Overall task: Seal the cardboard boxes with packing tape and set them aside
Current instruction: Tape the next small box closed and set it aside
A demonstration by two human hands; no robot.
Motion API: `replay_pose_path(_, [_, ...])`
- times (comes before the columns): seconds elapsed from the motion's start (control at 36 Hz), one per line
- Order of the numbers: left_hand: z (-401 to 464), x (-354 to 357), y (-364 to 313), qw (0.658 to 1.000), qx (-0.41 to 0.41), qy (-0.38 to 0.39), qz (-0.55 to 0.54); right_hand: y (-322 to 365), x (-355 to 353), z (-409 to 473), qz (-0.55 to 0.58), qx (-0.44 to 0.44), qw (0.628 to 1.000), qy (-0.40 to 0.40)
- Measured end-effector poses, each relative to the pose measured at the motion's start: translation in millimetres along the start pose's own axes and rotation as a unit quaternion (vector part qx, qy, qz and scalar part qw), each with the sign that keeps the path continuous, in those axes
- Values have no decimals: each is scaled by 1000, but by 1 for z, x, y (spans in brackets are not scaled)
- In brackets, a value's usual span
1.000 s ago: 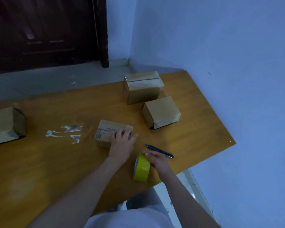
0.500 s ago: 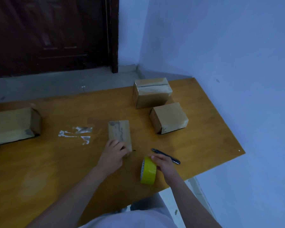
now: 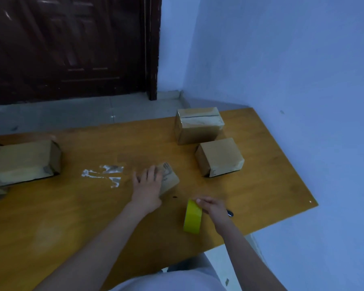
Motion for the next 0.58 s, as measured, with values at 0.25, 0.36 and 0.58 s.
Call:
replay_pose_path(0.25, [-1,-30,12,970,169,-78,-158,66,12,-11,-26,-96,993,59])
replay_pose_path(0.36, [-11,-64,-24,886,164,-96,-424,99,24,-16,-50,-158,983,74])
replay_pose_path(0.58, [-1,-86,-31,881,76,-196,-424,133,35,-20,-144,-225,964,2])
Point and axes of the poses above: each hand's wrist, its own z-axis towards the middle knuckle, its own x-axis out of the palm, y = z × x, the point moved 4 cm from there along z, towards the middle knuckle, and after that the axes turned 5 degrees about -y, right-handed, at the moved point
